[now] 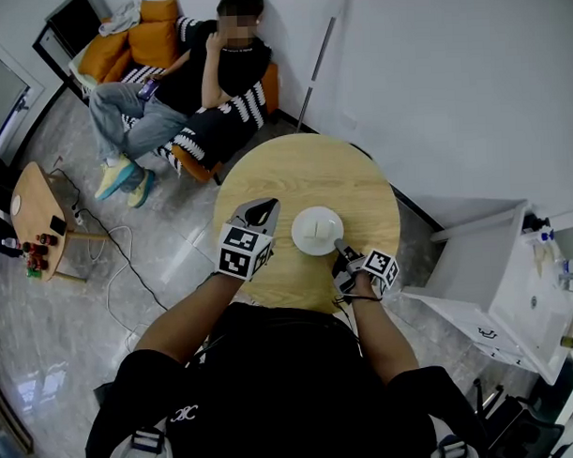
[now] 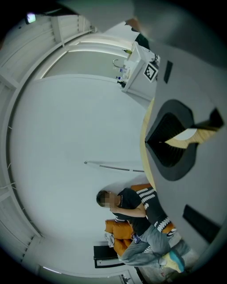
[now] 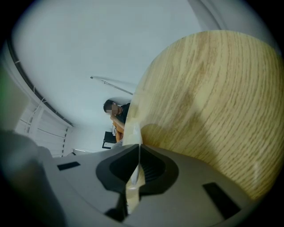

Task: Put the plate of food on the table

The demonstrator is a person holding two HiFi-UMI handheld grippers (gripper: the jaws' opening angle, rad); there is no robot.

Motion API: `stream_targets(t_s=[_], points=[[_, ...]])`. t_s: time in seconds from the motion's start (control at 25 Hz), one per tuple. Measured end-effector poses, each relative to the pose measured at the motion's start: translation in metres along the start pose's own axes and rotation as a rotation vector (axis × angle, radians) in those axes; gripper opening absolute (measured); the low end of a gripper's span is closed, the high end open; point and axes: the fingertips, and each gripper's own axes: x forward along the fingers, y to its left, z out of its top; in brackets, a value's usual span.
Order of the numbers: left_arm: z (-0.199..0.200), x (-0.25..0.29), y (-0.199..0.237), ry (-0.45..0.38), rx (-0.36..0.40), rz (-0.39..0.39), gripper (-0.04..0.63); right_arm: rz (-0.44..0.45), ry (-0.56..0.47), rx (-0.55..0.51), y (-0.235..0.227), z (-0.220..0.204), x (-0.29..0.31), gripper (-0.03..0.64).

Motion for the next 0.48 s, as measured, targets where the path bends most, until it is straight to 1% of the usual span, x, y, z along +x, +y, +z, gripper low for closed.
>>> stream_targets(t_s=[0.12,0.2,0.48], points=[[0.001,0.001,0.002,-0.001,0.001,-0.002,0.008,-0.036,-0.001,0.002,-0.003,0.001,0.002,0.018],[0.002,0.003,0.002,0.001,0.004,-0.007,0.008,-0.077,0.002,-0.005,-0.007,0.001,0.005,0.018],[0.002,0.008,-0.002,0.015,0.012,-0.028,0.008,-0.226,0.032,-0.092,-0.017,-0.002,0.01,0.021]])
